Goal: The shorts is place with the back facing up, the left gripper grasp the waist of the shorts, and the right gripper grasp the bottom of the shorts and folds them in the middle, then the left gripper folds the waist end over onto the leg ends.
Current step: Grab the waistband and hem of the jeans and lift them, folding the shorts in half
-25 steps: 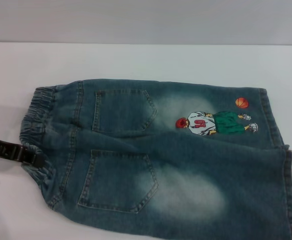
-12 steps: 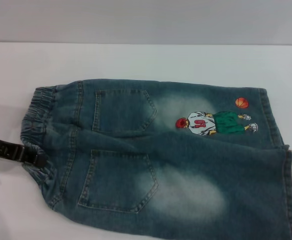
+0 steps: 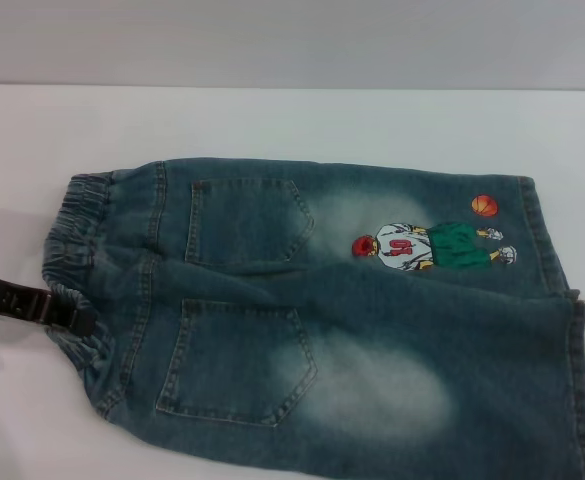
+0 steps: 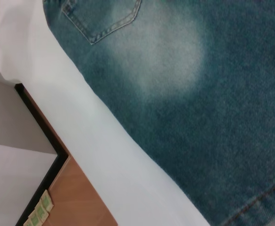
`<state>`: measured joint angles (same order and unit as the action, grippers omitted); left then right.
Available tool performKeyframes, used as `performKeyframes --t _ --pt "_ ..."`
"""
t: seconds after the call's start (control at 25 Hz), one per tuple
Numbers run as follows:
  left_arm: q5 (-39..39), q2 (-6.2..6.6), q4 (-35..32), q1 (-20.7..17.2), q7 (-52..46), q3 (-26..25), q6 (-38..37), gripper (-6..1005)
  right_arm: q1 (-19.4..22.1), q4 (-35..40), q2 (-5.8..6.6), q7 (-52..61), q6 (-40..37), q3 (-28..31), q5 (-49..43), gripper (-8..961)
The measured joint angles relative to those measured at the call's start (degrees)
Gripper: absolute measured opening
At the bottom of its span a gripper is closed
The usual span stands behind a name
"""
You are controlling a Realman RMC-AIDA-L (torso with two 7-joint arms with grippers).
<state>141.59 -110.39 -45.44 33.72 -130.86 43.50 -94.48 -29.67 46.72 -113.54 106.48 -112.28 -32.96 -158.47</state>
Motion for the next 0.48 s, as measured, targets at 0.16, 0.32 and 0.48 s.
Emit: performKeyframes --t 0.16,0.32,0.48 --pt "0.0 -0.06 0.0 0.0 0.0 0.0 0.0 45 0.0 0.1 -0.17 0.0 0.0 0.0 0.1 539" --pt "0.0 -0.08 0.0 0.0 0.1 0.0 0.0 45 -0.1 0.2 -0.12 0.0 -0.4 0.0 0.0 538" --pt "0.0 -0.08 0.0 0.0 0.2 0.0 0.2 45 -0.1 1.1 0.22 0.4 -1.0 0.0 -0.1 538"
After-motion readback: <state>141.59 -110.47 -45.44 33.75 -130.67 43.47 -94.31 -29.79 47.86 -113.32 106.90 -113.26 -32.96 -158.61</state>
